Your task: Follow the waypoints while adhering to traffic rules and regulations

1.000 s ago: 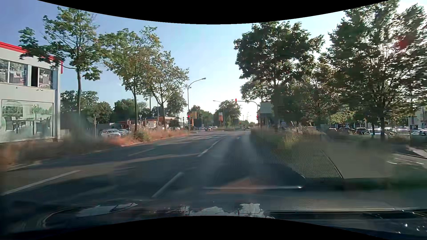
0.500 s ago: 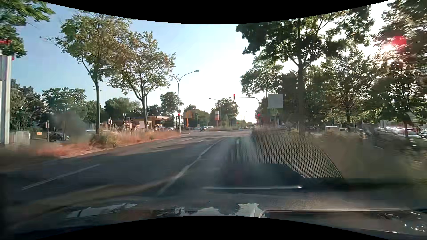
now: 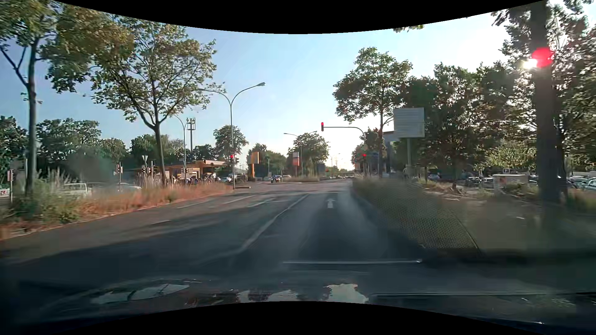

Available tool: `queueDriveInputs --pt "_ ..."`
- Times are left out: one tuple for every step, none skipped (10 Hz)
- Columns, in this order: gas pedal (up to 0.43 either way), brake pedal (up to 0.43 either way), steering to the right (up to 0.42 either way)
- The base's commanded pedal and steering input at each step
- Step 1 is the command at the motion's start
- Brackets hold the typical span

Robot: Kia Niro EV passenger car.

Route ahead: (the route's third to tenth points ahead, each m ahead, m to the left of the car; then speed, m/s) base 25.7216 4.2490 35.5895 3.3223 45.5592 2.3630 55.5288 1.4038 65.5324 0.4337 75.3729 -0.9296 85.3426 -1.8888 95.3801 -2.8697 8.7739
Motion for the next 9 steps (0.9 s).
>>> queueDriveInputs --pt "0.000 0.232 0.019" --pt "0.000 0.238 0.019" --pt "0.000 0.238 0.020" --pt "0.000 0.244 0.020" --pt "0.000 0.244 0.022" --pt "0.000 0.250 0.023" --pt "0.000 0.256 0.023" --pt "0.000 0.262 0.023" --pt "0.000 0.268 0.023"
